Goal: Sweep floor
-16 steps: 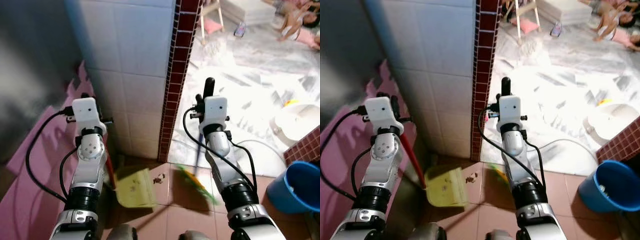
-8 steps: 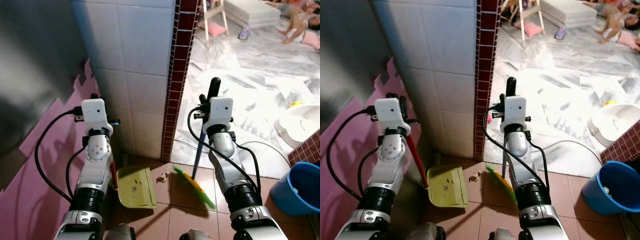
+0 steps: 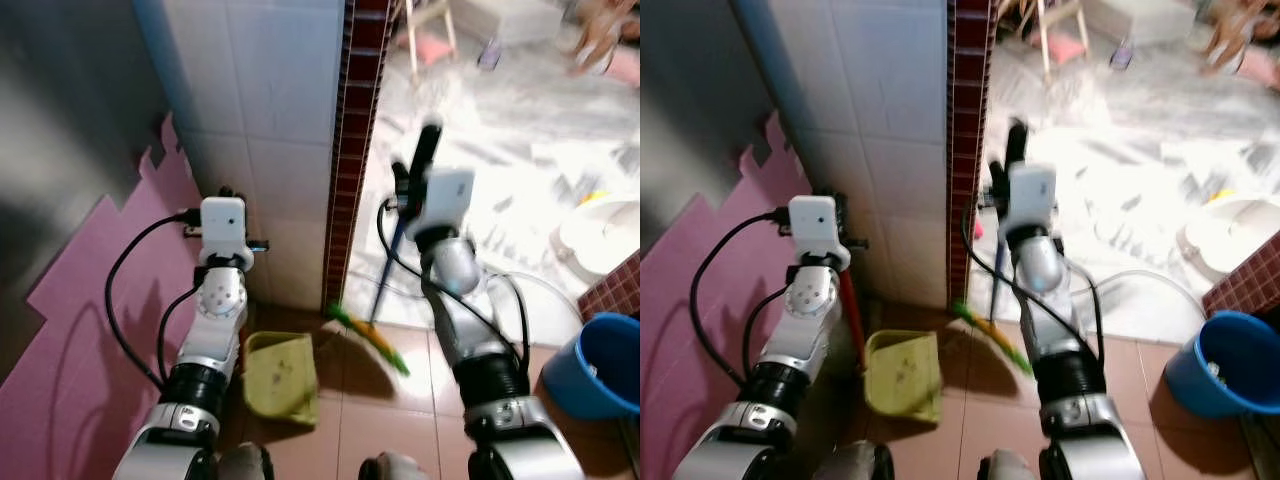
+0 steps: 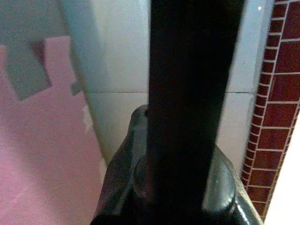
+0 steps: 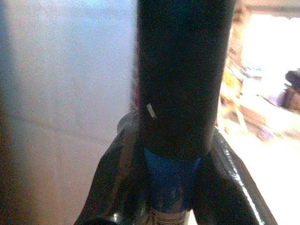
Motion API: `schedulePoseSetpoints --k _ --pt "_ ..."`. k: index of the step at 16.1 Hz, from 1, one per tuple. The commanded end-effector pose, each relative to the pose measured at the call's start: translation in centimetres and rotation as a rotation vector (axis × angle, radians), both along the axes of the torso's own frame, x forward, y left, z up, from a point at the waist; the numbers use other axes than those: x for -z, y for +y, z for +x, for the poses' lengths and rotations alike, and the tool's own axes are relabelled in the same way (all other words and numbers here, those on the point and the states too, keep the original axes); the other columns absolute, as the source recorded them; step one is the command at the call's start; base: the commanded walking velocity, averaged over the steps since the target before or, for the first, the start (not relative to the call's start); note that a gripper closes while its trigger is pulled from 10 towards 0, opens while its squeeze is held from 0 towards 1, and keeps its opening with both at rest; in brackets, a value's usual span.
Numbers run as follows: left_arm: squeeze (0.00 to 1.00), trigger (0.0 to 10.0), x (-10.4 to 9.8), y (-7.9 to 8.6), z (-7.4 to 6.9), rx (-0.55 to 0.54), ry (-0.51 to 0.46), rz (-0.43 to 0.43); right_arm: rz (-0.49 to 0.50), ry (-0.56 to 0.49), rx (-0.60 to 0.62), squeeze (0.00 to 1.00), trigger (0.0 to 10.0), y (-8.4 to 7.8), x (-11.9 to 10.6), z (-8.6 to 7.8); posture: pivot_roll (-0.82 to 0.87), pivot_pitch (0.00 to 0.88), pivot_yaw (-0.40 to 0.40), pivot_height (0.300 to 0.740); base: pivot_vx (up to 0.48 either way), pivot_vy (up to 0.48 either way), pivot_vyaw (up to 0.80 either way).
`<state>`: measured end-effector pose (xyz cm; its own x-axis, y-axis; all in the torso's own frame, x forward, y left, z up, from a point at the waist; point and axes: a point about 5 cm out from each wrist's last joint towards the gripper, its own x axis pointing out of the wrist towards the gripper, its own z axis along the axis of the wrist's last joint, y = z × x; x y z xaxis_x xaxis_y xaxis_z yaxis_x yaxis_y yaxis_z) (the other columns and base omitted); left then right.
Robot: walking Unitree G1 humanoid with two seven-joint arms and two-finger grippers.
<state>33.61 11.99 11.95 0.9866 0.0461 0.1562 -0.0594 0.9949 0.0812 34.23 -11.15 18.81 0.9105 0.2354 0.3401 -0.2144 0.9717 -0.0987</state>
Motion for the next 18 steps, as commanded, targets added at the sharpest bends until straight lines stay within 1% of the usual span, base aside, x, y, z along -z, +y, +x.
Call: schedulePoseSetpoints --k 1,2,3,4,6,7,8,9,10,12,14,15,16,17,18 --pt "0.0 10.0 -1.2 -0.7 0.3 0.032 -0.046 0.001 0.033 -0.195 -0.179 0.0 10.0 2.4 -5.3 -0.5 -0.03 0.139 0.044 0.74 0.0 0.0 0.0" --pt "0.0 10.0 -0.9 -1.0 0.0 0.044 -0.041 -0.004 0.069 -0.203 -0.281 0.0 10.0 3.6 -6.0 -0.8 -0.03 0.154 0.048 0.74 0.0 0.0 0.0" --pt "0.0 10.0 -0.8 -1.2 -0.3 0.05 -0.037 -0.007 0.099 -0.196 -0.363 0.0 10.0 4.4 -6.1 -0.9 -0.02 0.161 0.047 0.74 0.0 0.0 0.0" --pt "0.0 10.0 -0.8 -1.4 -0.5 0.051 -0.039 -0.006 0.116 -0.17 -0.41 0.0 10.0 4.9 -5.6 -0.9 0.0 0.171 0.046 0.74 0.0 0.0 0.0" --pt "0.0 10.0 -0.7 -1.3 -0.8 0.049 -0.04 -0.006 0.147 -0.118 -0.494 0.0 10.0 5.7 -4.5 -1.1 0.03 0.183 0.044 0.74 0.0 0.0 0.0" --pt "0.0 10.0 -0.7 -1.0 -1.0 0.042 -0.037 -0.004 0.14 -0.04 -0.623 0.0 10.0 7.0 -2.5 -1.9 0.05 0.194 0.045 0.74 0.0 0.0 0.0" --pt "0.0 10.0 -0.7 -0.7 -1.0 0.038 -0.037 -0.001 0.126 -0.011 -0.674 0.0 10.0 7.4 -1.6 -2.6 0.05 0.196 0.045 0.74 0.0 0.0 0.0" --pt "0.0 10.0 -0.7 -0.4 -1.1 0.034 -0.038 0.001 0.119 0.013 -0.702 0.0 10.0 7.4 -1.0 -3.0 0.05 0.2 0.046 0.74 0.0 0.0 0.0" --pt "0.0 10.0 -0.7 -0.3 -1.1 0.034 -0.038 0.002 0.121 0.02 -0.717 0.0 10.0 7.3 -0.9 -3.1 0.05 0.2 0.046 0.74 0.0 0.0 0.0" --pt "0.0 10.0 -0.7 -0.2 -1.1 0.032 -0.034 0.003 0.084 0.031 -0.707 0.0 10.0 6.5 -0.3 -3.2 0.04 0.201 0.046 0.74 0.0 0.0 0.0" --pt "0.0 10.0 -0.5 -0.5 -1.1 0.033 -0.023 0.001 -0.009 -0.021 -0.578 0.0 10.0 5.1 -0.2 -2.6 0.03 0.198 0.048 0.74 0.0 0.0 0.0" --pt "0.0 10.0 -0.5 -0.8 -1.2 0.039 -0.019 -0.005 -0.042 -0.035 -0.493 0.0 10.0 4.4 -0.1 -2.2 0.03 0.198 0.051 0.74 0.0 0.0 0.0" --pt "0.0 10.0 -0.5 -1.0 -1.2 0.043 -0.016 -0.008 -0.062 -0.033 -0.464 0.0 10.0 4.2 0.0 -2.0 0.03 0.198 0.051 0.74 0.0 0.0 0.0" --pt "0.0 10.0 -0.4 -1.1 -1.3 0.049 -0.012 -0.009 -0.14 -0.02 -0.387 0.0 10.0 3.5 0.6 -1.5 0.03 0.194 0.053 0.74 0.0 0.0 0.0" --pt "0.0 10.0 -0.4 -1.1 -1.3 0.053 -0.011 -0.009 -0.158 -0.012 -0.358 0.0 10.0 3.1 0.8 -1.3 0.03 0.194 0.053 0.74 0.0 0.0 0.0"
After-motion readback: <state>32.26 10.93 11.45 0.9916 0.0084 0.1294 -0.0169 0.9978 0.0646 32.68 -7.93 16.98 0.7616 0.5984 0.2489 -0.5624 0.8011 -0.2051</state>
